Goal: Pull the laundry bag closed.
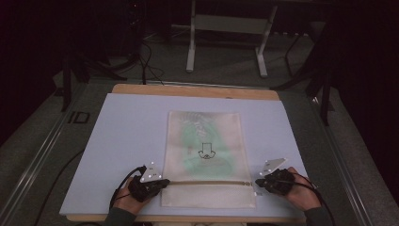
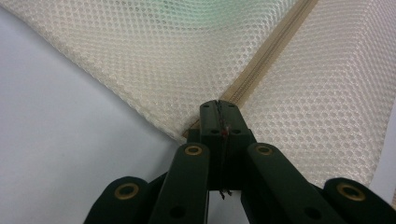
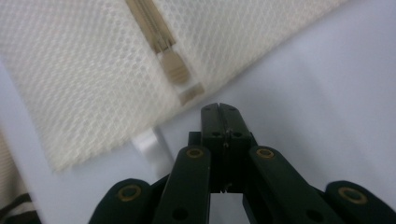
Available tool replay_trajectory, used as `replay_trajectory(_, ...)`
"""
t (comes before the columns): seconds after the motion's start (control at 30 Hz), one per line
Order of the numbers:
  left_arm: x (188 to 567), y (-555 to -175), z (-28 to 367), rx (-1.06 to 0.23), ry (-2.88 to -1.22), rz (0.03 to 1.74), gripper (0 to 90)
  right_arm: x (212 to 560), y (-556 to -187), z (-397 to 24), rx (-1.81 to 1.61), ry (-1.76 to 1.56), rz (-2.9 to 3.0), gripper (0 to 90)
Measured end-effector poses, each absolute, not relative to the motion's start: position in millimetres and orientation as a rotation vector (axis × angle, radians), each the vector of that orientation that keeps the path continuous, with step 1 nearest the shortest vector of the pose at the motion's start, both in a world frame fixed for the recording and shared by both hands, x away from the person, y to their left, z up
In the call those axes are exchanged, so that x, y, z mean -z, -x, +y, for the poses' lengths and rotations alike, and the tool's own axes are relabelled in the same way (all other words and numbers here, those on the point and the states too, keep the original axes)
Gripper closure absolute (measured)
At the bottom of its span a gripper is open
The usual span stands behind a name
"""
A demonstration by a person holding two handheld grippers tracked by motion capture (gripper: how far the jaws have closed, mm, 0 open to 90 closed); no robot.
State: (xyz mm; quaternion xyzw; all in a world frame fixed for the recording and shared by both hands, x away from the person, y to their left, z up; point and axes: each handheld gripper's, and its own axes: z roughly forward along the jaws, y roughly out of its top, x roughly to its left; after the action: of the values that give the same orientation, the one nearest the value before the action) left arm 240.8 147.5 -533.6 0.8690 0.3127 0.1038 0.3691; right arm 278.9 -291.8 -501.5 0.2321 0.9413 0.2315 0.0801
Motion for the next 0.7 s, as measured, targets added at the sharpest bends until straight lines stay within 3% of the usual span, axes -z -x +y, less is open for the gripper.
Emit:
replay_trajectory(0.5, 530, -242, 152, -0.242, -2.176, 0.828, 86.4, 494, -275, -300, -0.79, -0.705, 2.793, 77.2)
replay_trajectory(0.7, 525, -242, 160, -0.312, -2.104, 0.869, 85.9, 493, -275, -301, -0.821, -0.703, 2.755, 73.1)
